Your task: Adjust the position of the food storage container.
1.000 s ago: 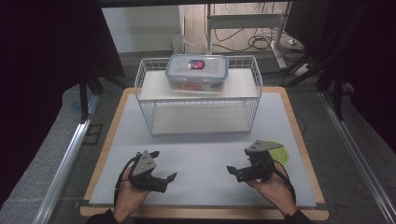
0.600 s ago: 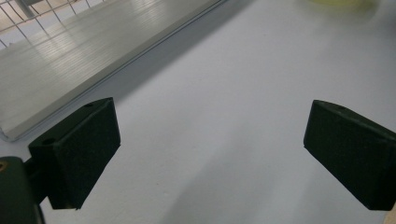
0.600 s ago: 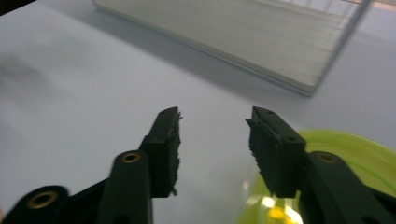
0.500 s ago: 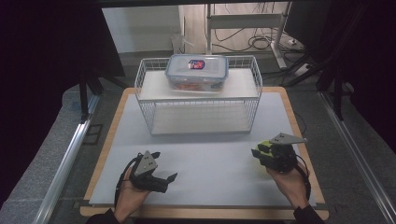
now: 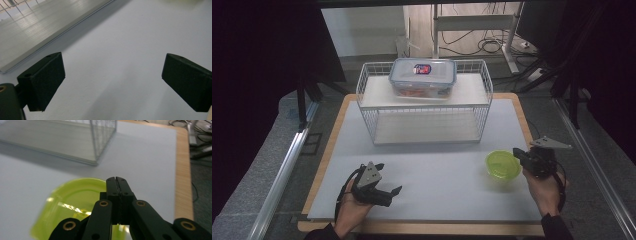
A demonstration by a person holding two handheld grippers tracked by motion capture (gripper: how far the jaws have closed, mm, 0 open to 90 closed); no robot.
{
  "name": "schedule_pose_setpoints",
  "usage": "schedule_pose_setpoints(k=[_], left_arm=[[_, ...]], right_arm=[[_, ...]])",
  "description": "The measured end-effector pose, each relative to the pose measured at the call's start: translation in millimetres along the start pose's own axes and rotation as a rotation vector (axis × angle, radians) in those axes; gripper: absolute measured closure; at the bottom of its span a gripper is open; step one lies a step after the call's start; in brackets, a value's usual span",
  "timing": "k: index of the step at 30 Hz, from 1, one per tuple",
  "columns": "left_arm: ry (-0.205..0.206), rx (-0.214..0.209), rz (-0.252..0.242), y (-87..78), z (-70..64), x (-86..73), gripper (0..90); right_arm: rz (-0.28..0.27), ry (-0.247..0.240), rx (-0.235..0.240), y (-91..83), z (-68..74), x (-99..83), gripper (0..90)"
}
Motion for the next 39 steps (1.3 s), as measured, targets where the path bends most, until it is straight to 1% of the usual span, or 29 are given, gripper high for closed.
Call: schedule_pose_setpoints(k=[3, 6, 8, 9, 11, 14, 18, 22, 27, 30, 31, 34, 39], left_arm=[[-0.002, 0.001, 0.008, 0.8, 0.4, -1.2, 4.7], [-0.003, 0.000, 0.012, 1.3, 0.4, -1.6, 4.7], [-0.001, -0.001, 0.015, 1.6, 0.3, -1.8, 4.7], [0.000, -0.001, 0.016, 1.8, 0.2, -1.9, 4.7], [0.001, -0.003, 0.020, 2.2, -0.2, -2.3, 4.8], [0.008, -0.003, 0.025, 2.7, -0.5, -2.6, 4.7], [0.011, -0.005, 0.029, 2.9, -0.9, -3.1, 4.7], [0.012, -0.007, 0.037, 3.6, -1.0, -3.8, 4.8], [0.016, -0.011, 0.046, 4.5, -1.4, -4.4, 4.8], [0.020, -0.012, 0.051, 5.0, -1.7, -4.8, 4.9], [0.021, -0.012, 0.051, 5.1, -1.8, -4.8, 4.9], [0.023, -0.013, 0.053, 5.4, -1.9, -5.0, 4.9], [0.025, -0.014, 0.057, 6.0, -2.1, -5.5, 4.9]], right_arm=[[0.027, 0.023, -0.040, 1.7, -16.6, -8.2, 89.8], [0.060, 0.042, -0.064, 2.5, -30.0, -17.1, 89.8], [0.085, 0.050, -0.070, 3.7, -35.3, -23.7, 89.8], [0.107, 0.052, -0.070, 5.2, -37.6, -28.7, 89.8], [0.131, 0.061, -0.058, 8.8, -39.1, -35.6, 89.7], [0.163, 0.070, -0.020, 13.3, -36.3, -41.6, 89.7], [0.199, 0.043, 0.005, 17.4, -28.9, -46.5, 89.8], [0.219, 0.042, 0.029, 18.1, -25.4, -50.5, 89.8], [0.221, 0.052, 0.055, 17.2, -22.4, -53.1, 89.8], [0.245, 0.044, 0.077, 20.1, -17.8, -56.1, 89.7], [0.249, 0.025, 0.077, 21.9, -15.7, -56.6, 89.7], [0.246, 0.012, 0.089, 23.2, -11.7, -56.1, 89.8], [0.244, 0.020, 0.103, 25.0, -9.6, -56.8, 89.7]])
Point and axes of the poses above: each handheld gripper's, and its own axes: y roughly forward along the jaws, x roughly out of its top, z roughly to its left, the point moved 3 cm from there along y, roughly forward along the jaws, and after that the axes turned 10 degrees about -z, right-handed, at the moved point
